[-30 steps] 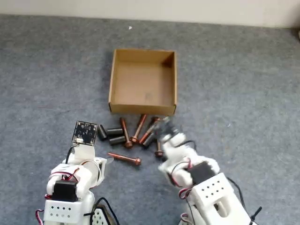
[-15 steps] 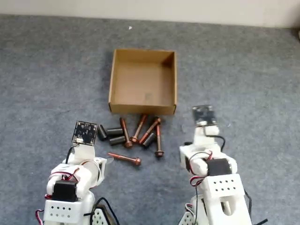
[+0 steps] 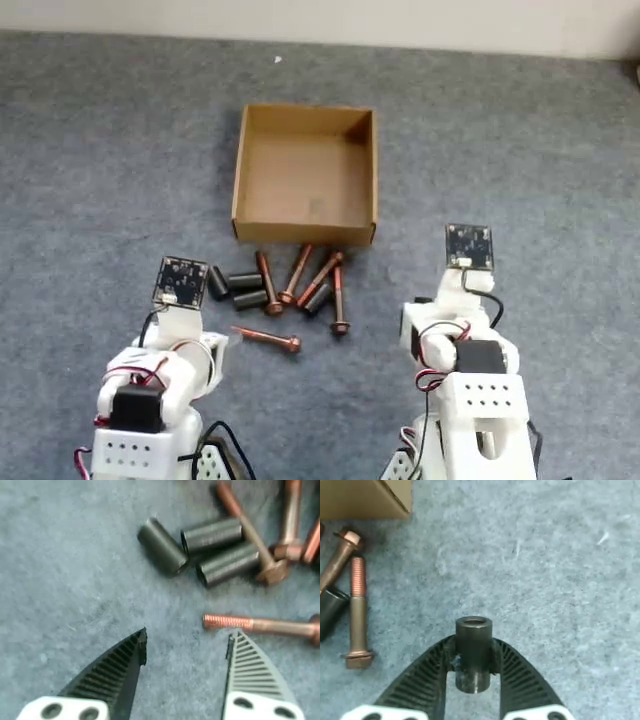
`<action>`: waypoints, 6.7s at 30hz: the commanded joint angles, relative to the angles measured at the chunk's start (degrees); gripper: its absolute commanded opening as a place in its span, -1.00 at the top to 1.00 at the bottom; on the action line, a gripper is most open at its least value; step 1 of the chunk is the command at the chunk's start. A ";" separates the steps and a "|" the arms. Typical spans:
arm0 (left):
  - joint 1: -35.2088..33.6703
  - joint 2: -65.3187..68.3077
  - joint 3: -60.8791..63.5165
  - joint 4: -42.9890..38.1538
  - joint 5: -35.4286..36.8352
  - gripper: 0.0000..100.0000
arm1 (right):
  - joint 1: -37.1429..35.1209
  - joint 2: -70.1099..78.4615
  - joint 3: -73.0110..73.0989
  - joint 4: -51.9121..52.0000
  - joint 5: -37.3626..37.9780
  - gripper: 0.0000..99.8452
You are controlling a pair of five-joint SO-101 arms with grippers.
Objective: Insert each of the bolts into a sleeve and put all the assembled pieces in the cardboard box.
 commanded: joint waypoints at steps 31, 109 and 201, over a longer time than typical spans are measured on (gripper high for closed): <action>-2.51 0.48 -15.34 -8.53 -11.96 0.45 | 0.75 -0.66 -0.13 -1.63 -0.18 0.99; 28.70 100.44 -56.31 -7.82 -53.89 0.46 | 9.27 -0.66 -0.13 -3.91 1.32 0.99; 5.41 -1.27 -26.95 -23.38 25.49 0.99 | -33.36 -34.24 -5.05 -12.09 -5.54 0.99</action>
